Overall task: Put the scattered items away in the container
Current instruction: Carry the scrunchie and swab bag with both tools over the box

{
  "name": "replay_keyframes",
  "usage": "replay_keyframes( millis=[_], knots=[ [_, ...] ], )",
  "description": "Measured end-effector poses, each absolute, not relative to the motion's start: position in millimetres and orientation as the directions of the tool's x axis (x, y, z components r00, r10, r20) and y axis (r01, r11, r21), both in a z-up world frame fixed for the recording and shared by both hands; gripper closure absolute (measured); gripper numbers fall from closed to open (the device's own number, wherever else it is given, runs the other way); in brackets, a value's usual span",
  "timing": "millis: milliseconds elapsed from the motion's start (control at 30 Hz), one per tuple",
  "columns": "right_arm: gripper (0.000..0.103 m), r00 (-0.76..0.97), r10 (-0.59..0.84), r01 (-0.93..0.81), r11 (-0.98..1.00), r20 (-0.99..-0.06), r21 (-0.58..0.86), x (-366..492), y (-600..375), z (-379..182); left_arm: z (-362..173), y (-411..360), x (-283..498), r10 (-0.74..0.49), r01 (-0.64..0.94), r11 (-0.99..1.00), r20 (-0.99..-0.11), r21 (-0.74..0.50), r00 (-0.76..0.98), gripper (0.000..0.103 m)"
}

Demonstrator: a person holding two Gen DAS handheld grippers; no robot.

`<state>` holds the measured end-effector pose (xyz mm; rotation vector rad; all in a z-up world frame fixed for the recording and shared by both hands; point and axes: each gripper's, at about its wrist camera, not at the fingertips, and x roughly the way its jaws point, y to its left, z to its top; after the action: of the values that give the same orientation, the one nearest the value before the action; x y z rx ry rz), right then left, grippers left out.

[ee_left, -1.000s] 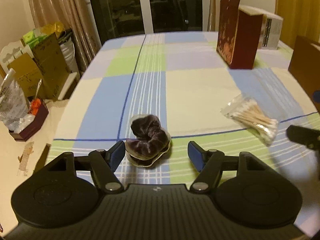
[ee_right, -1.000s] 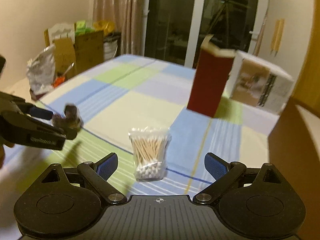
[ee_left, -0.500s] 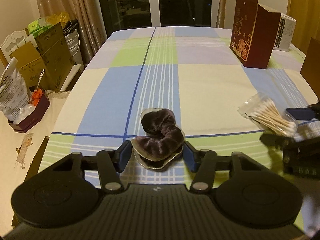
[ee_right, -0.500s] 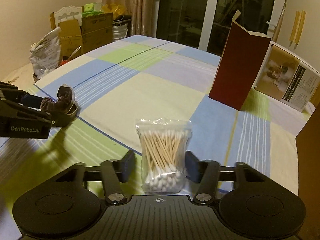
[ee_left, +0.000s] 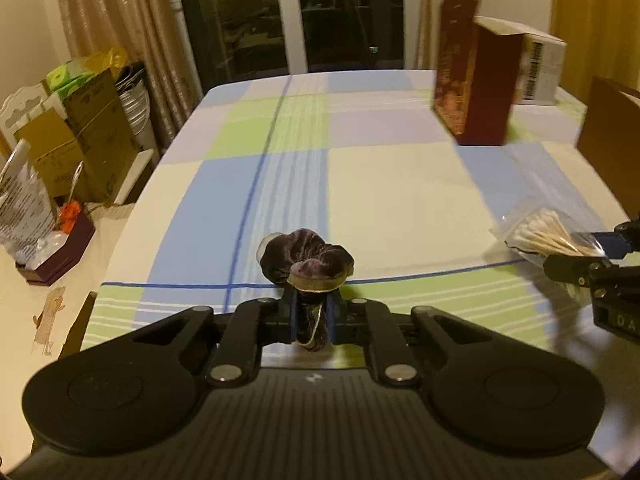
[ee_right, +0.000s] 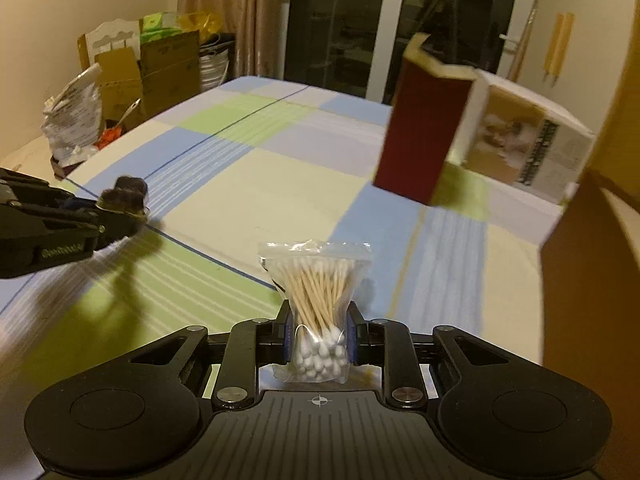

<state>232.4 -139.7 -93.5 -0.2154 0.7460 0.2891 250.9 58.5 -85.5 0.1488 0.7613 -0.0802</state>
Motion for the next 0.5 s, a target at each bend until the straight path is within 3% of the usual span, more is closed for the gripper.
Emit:
replay_keyframes(
  millis=[500],
  knots=[
    [0.076, 0.804, 0.123, -0.226, 0.968, -0.581, -0.108, 137, -205, 14, -22, -29, 159, -0.17, 0.284, 0.956, -0.654, 0.071, 0.737, 0.093]
  ],
)
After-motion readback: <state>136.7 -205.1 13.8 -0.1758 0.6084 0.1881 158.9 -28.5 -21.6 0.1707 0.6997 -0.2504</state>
